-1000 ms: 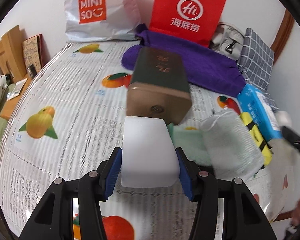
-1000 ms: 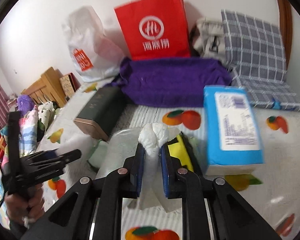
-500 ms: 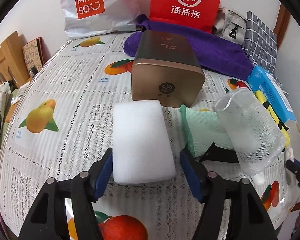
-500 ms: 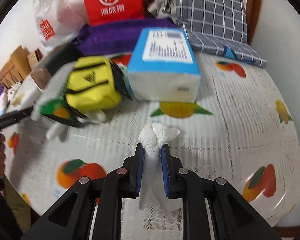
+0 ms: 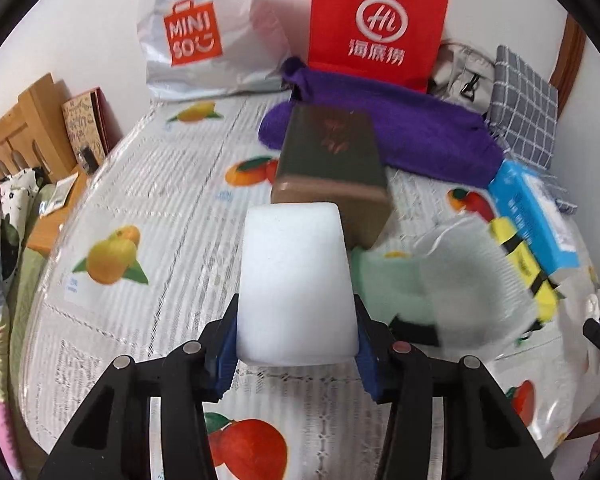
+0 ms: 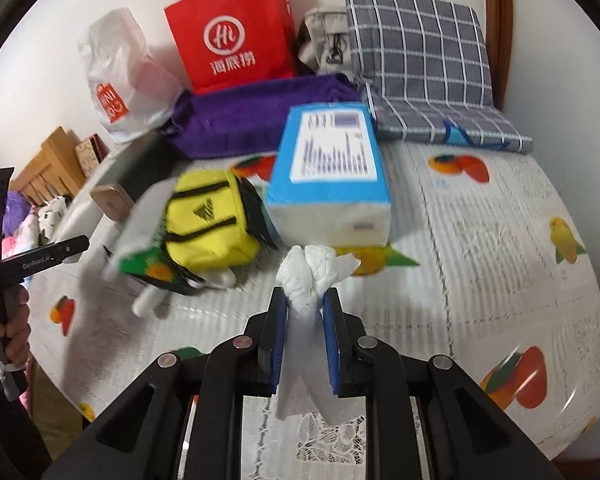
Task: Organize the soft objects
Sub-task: 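Carry the foam block with the left gripper while the right gripper carries the tissue toward the purple towel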
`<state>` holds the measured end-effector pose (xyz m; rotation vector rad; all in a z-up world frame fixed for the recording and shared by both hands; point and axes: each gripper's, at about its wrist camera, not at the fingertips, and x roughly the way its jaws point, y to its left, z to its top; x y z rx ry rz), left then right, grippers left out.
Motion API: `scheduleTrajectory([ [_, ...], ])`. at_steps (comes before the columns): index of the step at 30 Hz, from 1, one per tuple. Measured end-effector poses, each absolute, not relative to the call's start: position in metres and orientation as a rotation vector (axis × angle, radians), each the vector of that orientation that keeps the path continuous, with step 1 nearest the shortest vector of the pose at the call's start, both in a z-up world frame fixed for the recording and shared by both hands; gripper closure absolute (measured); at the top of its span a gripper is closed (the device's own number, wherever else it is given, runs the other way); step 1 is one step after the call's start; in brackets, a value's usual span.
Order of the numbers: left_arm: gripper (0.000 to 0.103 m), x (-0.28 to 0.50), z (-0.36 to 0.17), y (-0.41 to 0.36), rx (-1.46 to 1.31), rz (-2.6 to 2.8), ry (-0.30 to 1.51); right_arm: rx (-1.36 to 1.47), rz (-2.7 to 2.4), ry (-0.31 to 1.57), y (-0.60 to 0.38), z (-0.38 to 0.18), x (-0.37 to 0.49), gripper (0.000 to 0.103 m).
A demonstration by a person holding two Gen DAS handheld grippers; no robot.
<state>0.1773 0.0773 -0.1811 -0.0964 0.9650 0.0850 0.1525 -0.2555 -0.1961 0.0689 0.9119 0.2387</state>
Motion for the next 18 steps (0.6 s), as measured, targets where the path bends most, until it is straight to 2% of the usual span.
scheduleTrajectory([
  [18,0.056,0.225,-0.103,0.051,-0.016,-0.065,0.872,0.046,0.286,0.824,-0.241,-0.134,0.209,0.085],
])
